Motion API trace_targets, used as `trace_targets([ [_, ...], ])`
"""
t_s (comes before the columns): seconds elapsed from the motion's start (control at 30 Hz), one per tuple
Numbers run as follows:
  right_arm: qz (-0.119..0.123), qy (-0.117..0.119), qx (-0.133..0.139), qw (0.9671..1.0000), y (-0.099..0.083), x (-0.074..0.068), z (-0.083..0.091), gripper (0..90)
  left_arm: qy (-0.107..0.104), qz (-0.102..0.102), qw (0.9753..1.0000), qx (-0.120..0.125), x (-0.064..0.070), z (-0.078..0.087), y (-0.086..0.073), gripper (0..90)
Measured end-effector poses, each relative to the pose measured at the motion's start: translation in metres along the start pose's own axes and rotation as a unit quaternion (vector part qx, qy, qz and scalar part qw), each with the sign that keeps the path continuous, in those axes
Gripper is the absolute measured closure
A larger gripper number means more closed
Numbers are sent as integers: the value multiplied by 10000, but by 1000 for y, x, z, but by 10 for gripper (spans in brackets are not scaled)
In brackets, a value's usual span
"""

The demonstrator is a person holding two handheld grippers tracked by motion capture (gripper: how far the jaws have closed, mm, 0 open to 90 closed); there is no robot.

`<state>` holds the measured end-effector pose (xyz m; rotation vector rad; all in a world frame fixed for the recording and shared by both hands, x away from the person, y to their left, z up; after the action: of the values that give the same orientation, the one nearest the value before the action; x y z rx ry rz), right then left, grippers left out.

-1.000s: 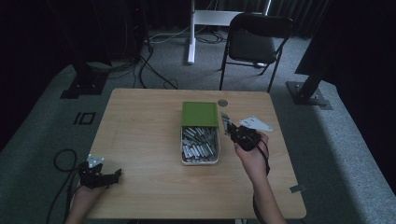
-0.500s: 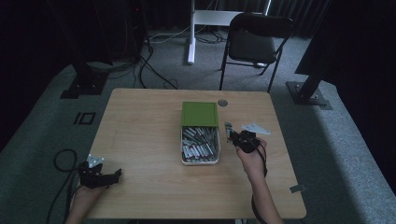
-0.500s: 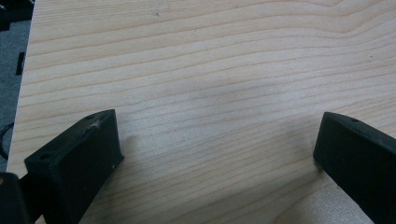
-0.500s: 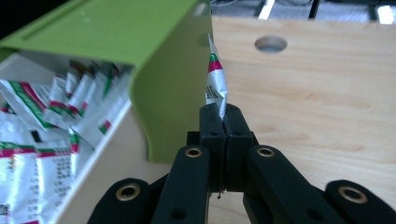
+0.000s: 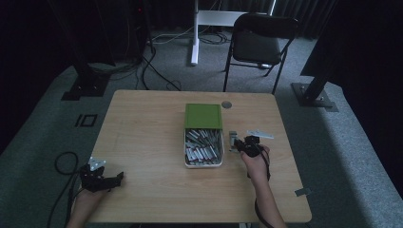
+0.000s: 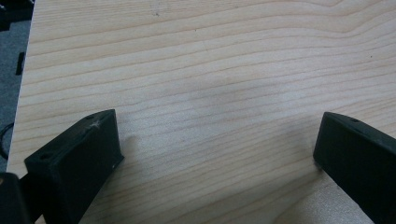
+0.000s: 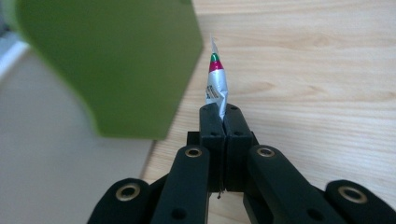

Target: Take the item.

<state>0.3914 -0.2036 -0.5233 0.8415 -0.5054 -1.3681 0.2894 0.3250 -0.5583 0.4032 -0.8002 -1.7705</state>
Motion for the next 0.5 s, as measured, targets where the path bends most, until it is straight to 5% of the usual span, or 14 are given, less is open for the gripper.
trace_targets([
  [0.5,42,-463,-148,9988,1,37,-13,733,0,2,10000,0,0,0,0,14],
])
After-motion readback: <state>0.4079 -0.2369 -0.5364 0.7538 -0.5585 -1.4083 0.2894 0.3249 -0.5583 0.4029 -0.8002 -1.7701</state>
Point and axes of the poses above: each handheld gripper's, and its own axes: z roughly backward along the jaws, y roughly out of its top, x roughly to its right, the point moved 1 cm from there along -z, roughly forward along the jaws, and after that the axes turned 10 degrees about -y, right-handed, at the moved point
